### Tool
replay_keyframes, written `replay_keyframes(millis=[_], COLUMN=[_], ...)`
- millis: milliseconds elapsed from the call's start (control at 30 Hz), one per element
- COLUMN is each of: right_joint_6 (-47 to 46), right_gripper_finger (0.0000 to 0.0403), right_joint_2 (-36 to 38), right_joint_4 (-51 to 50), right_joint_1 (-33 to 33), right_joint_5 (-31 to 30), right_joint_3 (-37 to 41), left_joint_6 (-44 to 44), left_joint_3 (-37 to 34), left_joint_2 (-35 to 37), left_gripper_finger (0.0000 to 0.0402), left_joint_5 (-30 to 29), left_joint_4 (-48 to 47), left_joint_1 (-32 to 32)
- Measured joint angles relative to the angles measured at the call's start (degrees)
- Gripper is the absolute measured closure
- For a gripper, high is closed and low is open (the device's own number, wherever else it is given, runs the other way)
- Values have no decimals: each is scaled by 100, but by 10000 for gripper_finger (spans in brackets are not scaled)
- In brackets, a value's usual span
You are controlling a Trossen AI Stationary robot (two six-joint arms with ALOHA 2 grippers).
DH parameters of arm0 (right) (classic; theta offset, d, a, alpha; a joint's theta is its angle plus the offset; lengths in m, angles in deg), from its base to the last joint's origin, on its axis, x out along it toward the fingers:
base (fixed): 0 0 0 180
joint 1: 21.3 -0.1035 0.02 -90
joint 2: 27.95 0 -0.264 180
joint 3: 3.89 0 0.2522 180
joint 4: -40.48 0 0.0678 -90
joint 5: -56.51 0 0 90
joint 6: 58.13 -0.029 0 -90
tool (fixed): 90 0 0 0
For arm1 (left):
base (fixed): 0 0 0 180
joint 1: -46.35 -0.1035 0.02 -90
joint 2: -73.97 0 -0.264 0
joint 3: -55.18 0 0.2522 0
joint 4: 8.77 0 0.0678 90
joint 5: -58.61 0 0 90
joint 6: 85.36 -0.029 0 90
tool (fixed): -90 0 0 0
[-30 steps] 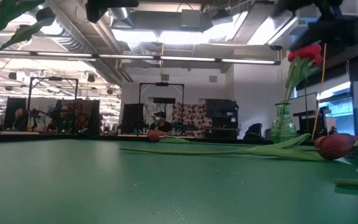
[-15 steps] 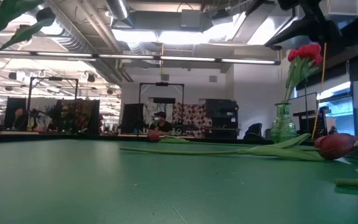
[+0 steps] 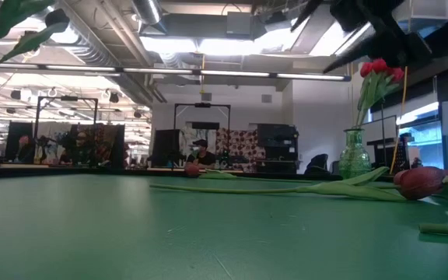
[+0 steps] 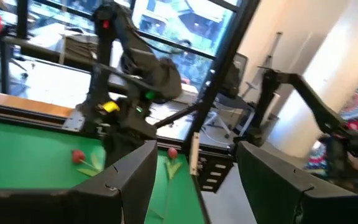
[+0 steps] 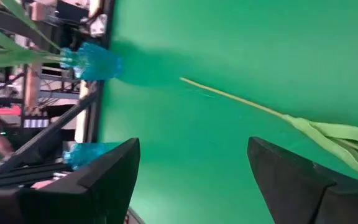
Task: Sort flowers into vase by color
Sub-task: Adjust the pink tulip
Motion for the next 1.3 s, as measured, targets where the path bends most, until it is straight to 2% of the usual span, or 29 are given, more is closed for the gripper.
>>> replay_keyframes(millis=[67,300,600,700,833,1200,1300], right_joint_6=[-148,-1977,-3634,-3656,-3658,-3775,-3746], right_gripper_finger=[105,105,105,105,105,106,120], right_joint_2=[-151,-662,-1319,-1488,-1671,-1793,-1963], right_joint_4=[7,466,564,542,-15,-1463,-1284], right_joint_1=[0,2,25,160,352,958,1159], right_joint_5=[3,30,508,909,1553,1910,2202], right_joint_3=[0,0,1,0,1,4,4], left_joint_6=[0,0,-9,-20,-85,-20,-11], left_joint_3=[0,-2,-4,-4,-6,-11,-11], left_joint_2=[0,0,0,0,0,0,4], left_gripper_finger=[184,184,184,184,184,184,184], left_joint_5=[-171,-678,-923,-970,-1029,-1120,-1115], left_joint_4=[0,2,-5,-16,-67,-374,-375], left_joint_1=[0,0,0,-2,0,0,2])
